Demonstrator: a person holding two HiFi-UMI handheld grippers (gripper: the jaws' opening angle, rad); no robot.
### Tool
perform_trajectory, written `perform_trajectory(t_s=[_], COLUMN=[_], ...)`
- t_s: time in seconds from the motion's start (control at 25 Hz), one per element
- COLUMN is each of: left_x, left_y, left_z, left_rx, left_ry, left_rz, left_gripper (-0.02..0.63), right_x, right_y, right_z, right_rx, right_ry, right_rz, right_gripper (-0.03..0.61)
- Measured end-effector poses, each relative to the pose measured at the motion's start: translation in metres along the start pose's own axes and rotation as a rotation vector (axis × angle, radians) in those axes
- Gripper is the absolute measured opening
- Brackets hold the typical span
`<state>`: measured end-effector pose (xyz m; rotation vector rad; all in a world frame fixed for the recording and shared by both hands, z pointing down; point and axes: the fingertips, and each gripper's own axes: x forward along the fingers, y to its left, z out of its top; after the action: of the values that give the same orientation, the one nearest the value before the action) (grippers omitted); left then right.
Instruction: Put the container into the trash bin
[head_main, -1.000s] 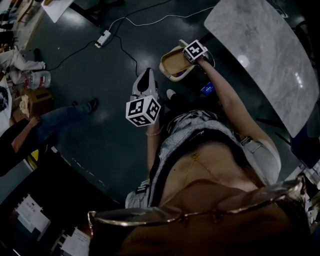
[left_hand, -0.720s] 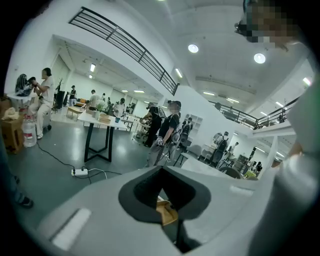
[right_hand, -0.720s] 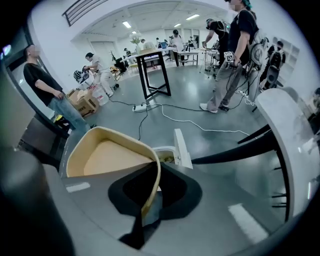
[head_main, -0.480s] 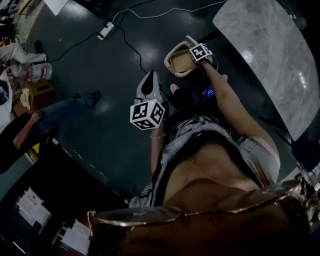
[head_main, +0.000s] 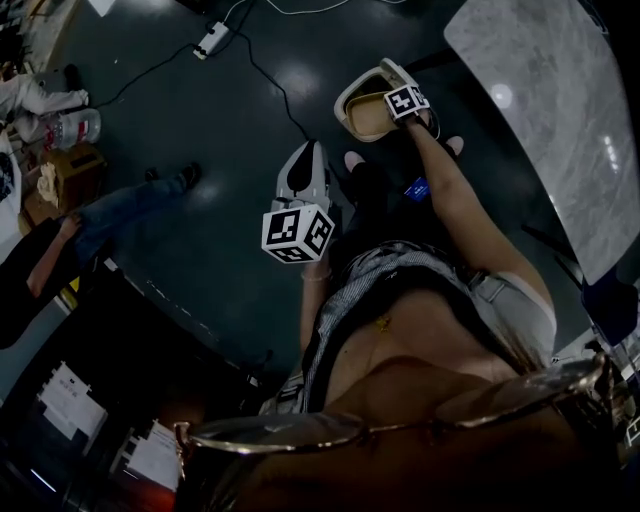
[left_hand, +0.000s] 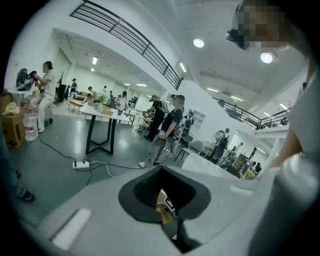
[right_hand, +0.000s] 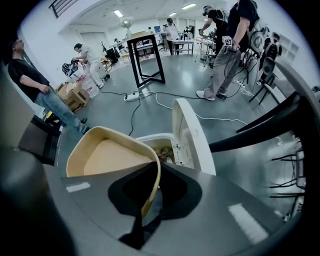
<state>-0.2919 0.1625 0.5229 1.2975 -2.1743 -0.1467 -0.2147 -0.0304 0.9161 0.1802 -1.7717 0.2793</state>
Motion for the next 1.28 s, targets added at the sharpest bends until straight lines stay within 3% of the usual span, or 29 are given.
perform_trajectory(t_s=[0.12, 0.24, 0.44, 0.52, 0.72, 0.92, 1.28], left_x=[-0.001, -0.002, 0.002, 0.004, 0.014, 0.025, 0.048], left_y=[0.005, 0.009, 0.011, 0.01, 0.012, 0.011, -0.007], left_z=[-0.001, -0.002, -0.006, -0.007, -0.014, -0.024, -0.027], left_rx=[0.0, -0.003, -0.02, -0.017, -0.006, 0.002, 0.045], left_ry=[0.006, 0.009, 0.014, 0.02, 0.046, 0.068, 0.091], left_rz=[0.015, 0.027, 0.028, 0.023, 0.021, 0.01, -0.037], left_gripper=[0.0, 0.0, 0.0, 0.0, 0.0, 0.0, 0.0], right_x=[0.004, 0.003, -0.002, -0.008, -0.02, -0.039, -0.133], right_y=[-0.001, -0.005, 0.0, 0.003, 0.035, 0.045, 0.061], right_z=[0.0, 0.005, 0.014, 0.015, 0.021, 0.023, 0.057], right_rx=[0.019, 0.053, 0.055, 0.046, 0.03, -0.031, -0.105], right_ry=[0.0, -0.022, -0.056, -0.062, -0.096, -0.13, -0.362], right_rz=[-0.015, -0.035, 0.007, 0.018, 0.164, 0.2, 0.296], right_gripper=[0.048, 0.158, 0.189, 0.186, 0.16, 0.026, 0.026])
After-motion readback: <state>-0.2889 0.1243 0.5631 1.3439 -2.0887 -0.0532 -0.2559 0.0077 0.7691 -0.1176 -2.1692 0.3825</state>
